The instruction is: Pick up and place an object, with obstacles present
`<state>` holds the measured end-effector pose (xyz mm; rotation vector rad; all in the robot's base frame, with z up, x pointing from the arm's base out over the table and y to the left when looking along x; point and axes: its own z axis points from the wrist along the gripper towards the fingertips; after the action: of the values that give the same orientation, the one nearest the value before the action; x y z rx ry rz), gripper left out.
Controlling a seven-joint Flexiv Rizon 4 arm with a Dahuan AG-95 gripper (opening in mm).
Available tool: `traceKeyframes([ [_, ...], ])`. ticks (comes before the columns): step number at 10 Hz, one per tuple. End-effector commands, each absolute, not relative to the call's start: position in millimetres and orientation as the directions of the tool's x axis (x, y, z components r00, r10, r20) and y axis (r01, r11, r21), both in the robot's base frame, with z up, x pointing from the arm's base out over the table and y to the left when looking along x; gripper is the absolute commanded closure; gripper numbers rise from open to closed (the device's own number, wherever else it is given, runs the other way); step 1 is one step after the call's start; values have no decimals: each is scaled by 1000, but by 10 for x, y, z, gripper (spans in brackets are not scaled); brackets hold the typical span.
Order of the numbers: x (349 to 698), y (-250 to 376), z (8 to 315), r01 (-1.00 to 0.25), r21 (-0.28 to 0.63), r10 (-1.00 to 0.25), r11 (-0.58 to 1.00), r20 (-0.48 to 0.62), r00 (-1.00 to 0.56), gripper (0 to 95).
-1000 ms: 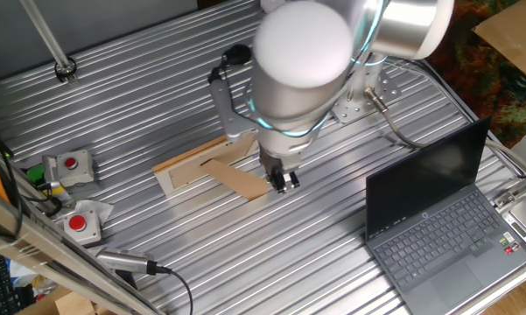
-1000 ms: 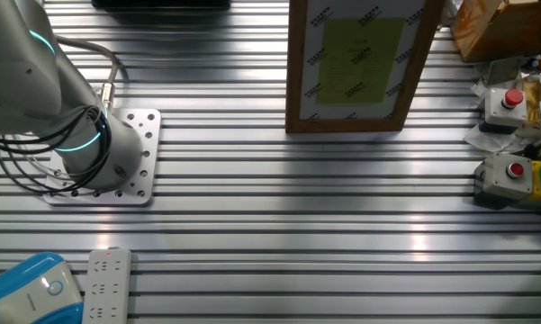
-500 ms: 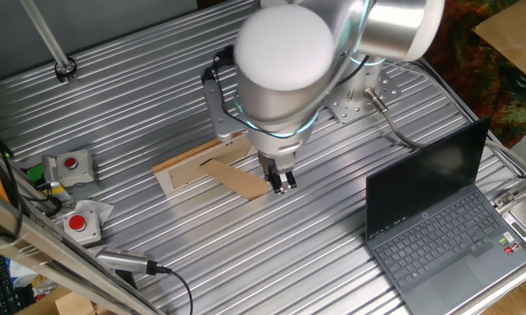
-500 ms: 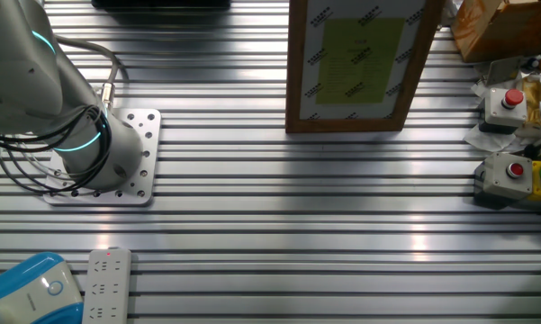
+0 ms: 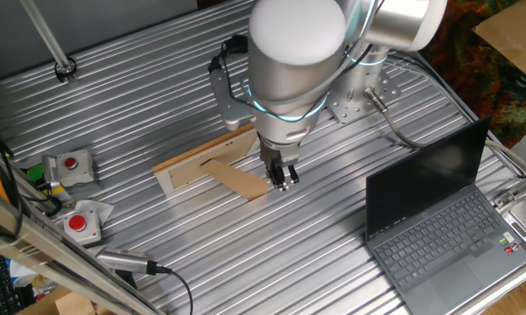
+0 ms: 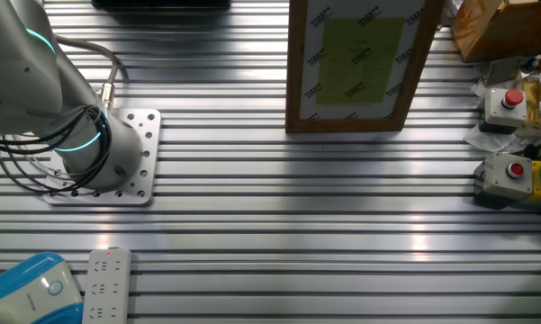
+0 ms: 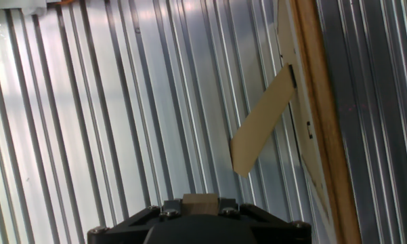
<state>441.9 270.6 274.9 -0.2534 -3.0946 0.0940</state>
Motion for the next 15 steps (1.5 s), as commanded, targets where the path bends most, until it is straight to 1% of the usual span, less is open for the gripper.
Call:
traceKeyframes([
  [1,4436,2725,2754,167,-68,169,984,29,-985,950],
  [6,4436,2725,2754,146,-55,146,988,-6,-989,950],
  [9,4436,2725,2754,125,-52,125,991,-5,-992,950],
  [11,4436,2725,2754,121,-36,120,992,-28,-992,950],
  [13,4436,2725,2754,119,-22,118,993,-19,-993,950],
  [15,4436,2725,2754,121,-38,120,992,-22,-993,950],
])
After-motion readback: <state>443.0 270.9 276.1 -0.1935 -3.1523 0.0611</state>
